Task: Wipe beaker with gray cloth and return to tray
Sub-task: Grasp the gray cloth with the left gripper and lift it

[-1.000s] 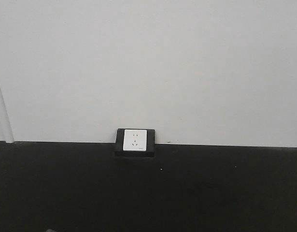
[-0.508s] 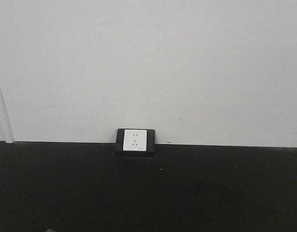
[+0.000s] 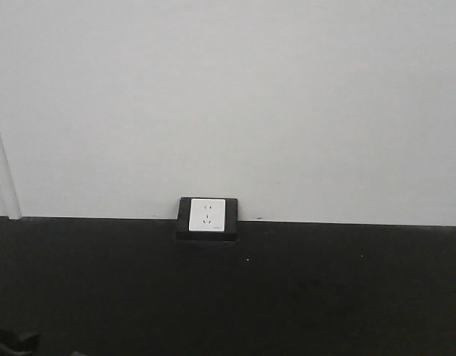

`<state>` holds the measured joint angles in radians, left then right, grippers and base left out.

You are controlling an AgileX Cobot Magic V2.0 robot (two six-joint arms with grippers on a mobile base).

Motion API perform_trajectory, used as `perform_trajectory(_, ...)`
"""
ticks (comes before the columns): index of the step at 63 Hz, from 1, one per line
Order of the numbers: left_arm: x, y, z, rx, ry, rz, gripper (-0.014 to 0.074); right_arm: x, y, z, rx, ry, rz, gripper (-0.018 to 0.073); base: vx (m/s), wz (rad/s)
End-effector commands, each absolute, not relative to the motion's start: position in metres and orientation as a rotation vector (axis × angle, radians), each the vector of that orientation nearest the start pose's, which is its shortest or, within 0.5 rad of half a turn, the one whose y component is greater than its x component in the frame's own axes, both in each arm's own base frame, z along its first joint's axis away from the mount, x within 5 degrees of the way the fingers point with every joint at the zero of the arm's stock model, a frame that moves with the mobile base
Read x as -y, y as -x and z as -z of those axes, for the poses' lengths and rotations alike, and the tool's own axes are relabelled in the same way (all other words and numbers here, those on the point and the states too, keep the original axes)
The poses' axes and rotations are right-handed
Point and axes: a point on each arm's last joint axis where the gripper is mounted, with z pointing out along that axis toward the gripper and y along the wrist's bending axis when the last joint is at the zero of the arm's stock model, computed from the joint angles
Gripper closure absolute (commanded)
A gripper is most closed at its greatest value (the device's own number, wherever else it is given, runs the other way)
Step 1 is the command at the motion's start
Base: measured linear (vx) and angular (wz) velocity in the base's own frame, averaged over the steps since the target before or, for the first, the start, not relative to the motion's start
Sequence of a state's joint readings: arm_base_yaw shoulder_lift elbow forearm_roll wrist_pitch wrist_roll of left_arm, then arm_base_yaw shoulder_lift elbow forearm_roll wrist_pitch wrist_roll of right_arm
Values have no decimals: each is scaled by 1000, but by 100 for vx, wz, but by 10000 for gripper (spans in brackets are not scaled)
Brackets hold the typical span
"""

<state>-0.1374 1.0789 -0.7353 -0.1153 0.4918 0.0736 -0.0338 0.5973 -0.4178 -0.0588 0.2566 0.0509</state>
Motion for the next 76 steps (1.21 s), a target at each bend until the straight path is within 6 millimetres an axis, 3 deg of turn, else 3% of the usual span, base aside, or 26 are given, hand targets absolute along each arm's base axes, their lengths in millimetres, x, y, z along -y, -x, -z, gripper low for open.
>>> perform_trajectory(1, 52, -232, -299, -2268, -237, 197, 4, 6, -130, -299, -1811, -23, 50, 90, 0, 0)
perform_trajectory(10, 70, -256, -279, -2382, -305, 220, 6, 6, -130, -299, -1811, -23, 50, 90, 0, 0)
perform_trajectory(26, 76, -285, -223, -2594, -202, 213, 17, 6, -130, -299, -1814, -23, 50, 90, 0, 0)
perform_trajectory(36, 76, -287, -211, -2656, -206, 207, 137, 6, -130, -299, -1815, -23, 50, 90, 0, 0)
perform_trajectory(52, 75, -273, -241, -2587, -212, 239, 602, 5, -129, -298, -1824, -37, 36, 92, 0, 0)
perform_trajectory(58, 72, -264, -260, -2516, -237, 241, 605, 6, -130, -293, -1896, -43, 36, 94, 0, 0)
perform_trajectory(64, 69, -252, -279, -2440, -243, 246, 604, 7, -138, -286, -2100, -53, 41, 97, 0, 0)
perform_trajectory(76, 63, -226, -298, -2348, -252, 250, 603, 8, -178, -291, -2449, 51, 77, 97, 0, 0)
